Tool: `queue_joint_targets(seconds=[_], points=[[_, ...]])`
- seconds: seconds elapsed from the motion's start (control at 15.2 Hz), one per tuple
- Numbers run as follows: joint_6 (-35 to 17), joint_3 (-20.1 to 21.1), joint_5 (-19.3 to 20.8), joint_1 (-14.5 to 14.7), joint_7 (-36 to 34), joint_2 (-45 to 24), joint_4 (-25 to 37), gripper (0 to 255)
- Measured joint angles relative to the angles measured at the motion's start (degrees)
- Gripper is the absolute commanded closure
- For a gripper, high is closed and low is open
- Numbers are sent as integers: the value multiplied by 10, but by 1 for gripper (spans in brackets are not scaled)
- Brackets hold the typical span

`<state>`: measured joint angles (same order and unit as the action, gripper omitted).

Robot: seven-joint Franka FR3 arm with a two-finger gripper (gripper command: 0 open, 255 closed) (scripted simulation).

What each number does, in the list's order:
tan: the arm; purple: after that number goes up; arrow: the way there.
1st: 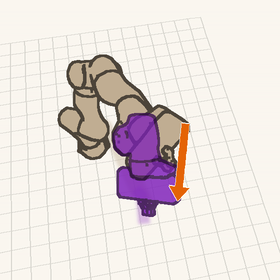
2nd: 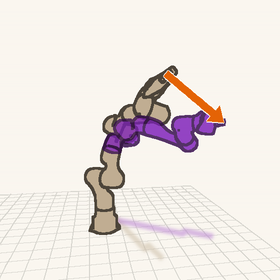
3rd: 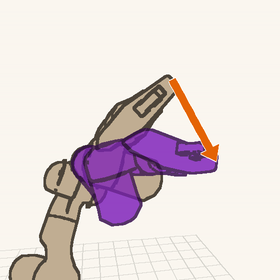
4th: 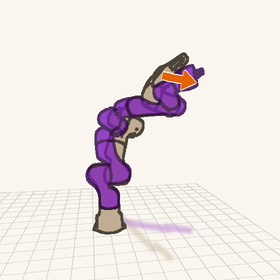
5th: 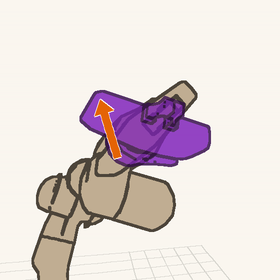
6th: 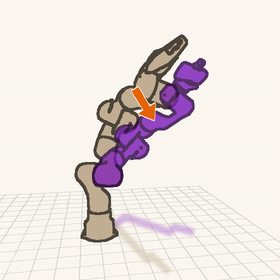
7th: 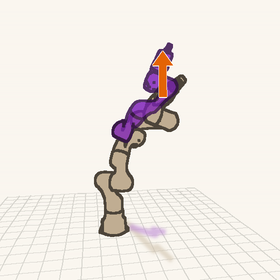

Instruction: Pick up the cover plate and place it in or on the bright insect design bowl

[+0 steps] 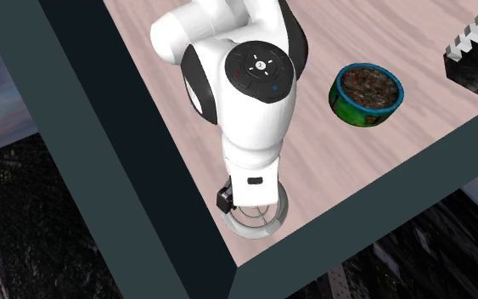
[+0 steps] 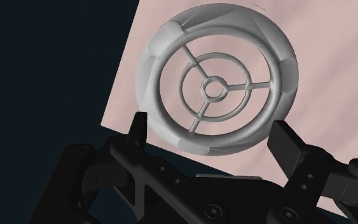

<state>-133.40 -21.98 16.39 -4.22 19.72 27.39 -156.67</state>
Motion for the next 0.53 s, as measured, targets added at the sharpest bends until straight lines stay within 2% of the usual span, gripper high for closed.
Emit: queue_joint_targets(seconds=[0.26,0.4,0.53], points=[[-92,-39,4,8,56,-92,7,0],[-122,-55,3,6,72,-115,11,0],[-149,-58,-6,16,71,-140,13,0]])
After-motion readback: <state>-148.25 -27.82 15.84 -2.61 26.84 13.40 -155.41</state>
